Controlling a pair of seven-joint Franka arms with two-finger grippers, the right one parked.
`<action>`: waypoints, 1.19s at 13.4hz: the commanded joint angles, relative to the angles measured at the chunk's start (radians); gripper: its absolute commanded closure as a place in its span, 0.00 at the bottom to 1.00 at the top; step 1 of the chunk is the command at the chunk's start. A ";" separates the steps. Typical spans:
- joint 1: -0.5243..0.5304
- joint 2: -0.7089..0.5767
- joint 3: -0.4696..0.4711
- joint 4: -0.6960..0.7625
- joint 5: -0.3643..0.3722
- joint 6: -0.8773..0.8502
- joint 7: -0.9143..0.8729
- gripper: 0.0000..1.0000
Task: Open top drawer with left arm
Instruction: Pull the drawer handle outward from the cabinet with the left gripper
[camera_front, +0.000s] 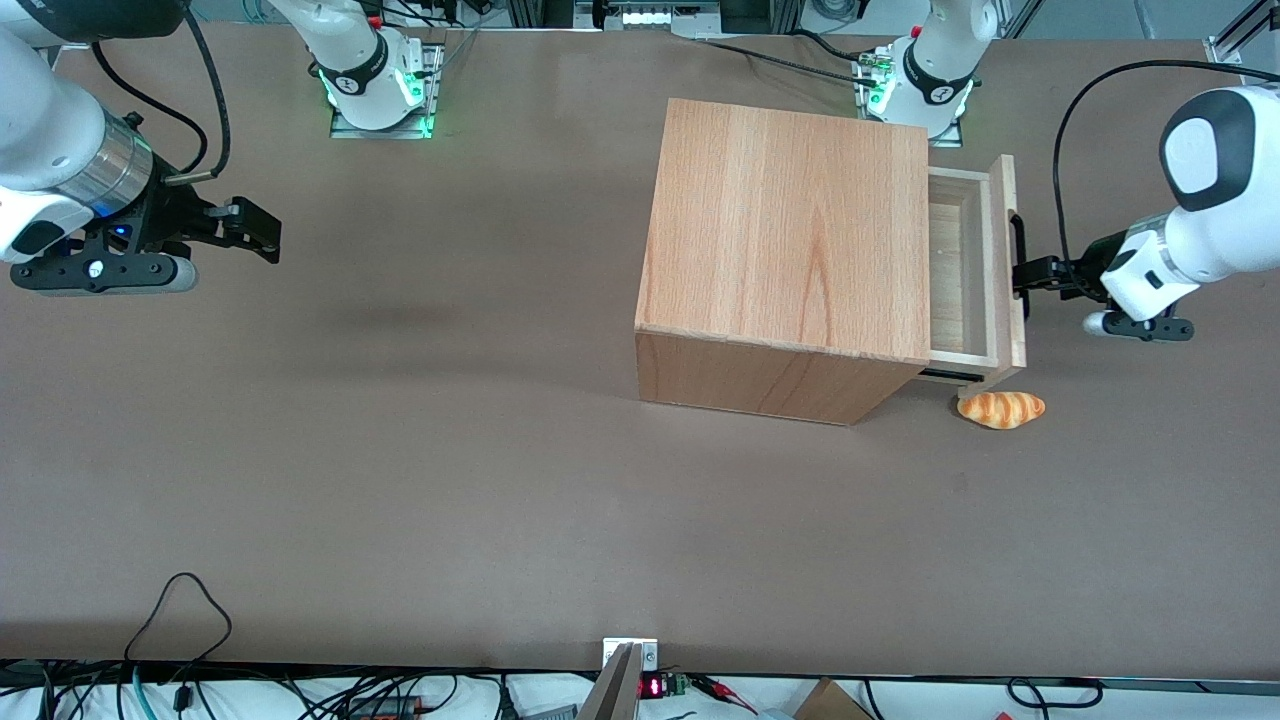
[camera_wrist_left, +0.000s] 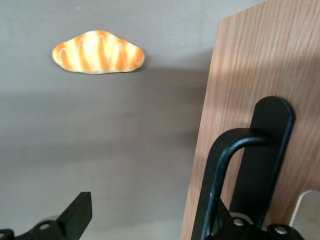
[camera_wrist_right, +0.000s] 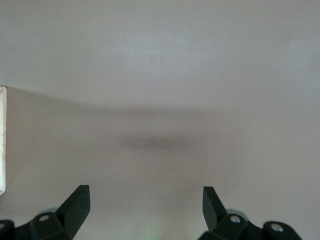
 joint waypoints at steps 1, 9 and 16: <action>0.027 0.004 -0.005 0.012 0.037 0.004 0.014 0.00; 0.086 0.011 -0.005 0.025 0.072 0.009 0.021 0.00; 0.142 0.025 -0.005 0.051 0.072 0.003 0.056 0.00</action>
